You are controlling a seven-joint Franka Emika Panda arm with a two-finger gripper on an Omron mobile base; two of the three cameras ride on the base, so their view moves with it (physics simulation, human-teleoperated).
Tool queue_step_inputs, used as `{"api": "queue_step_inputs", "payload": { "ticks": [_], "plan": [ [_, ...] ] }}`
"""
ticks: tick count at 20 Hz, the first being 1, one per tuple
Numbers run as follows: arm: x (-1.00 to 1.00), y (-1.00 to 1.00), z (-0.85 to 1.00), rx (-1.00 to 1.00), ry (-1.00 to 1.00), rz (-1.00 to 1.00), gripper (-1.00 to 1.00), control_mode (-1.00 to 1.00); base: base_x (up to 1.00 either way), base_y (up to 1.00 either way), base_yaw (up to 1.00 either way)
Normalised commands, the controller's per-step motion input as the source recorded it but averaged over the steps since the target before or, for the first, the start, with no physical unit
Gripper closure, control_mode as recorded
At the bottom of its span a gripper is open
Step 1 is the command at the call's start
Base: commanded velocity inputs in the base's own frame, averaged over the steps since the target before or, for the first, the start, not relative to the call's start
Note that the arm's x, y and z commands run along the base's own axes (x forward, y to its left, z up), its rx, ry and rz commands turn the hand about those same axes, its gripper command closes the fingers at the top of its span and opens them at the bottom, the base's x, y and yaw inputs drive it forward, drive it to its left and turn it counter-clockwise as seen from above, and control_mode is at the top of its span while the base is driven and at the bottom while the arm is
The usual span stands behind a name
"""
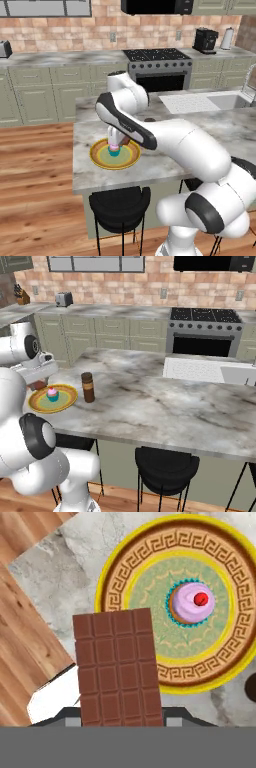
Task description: Take the cinnamon bottle from the cabinet and place it on the dining table, next to the plate with the cupcake. Then take the chocolate from the dining counter and place it on the cupcake plate.
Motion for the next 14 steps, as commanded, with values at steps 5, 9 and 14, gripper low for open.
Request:
{"api": "queue_step_inputs", "payload": {
  "ticks": [5, 9, 14],
  "plan": [
    [0.28, 0.26, -0.55, -0.01, 0.0, 0.23, 1.0, -1.0, 0.0, 0.0, 0.0],
    [0.38, 0.15, -0.53, 0.0, 0.0, 0.21, 1.0, -1.0, 0.0, 0.0, 0.0],
    [0.46, 0.06, -0.19, 0.0, -0.01, 0.15, 1.0, -1.0, 0.0, 0.0, 0.0]
  ]
}}
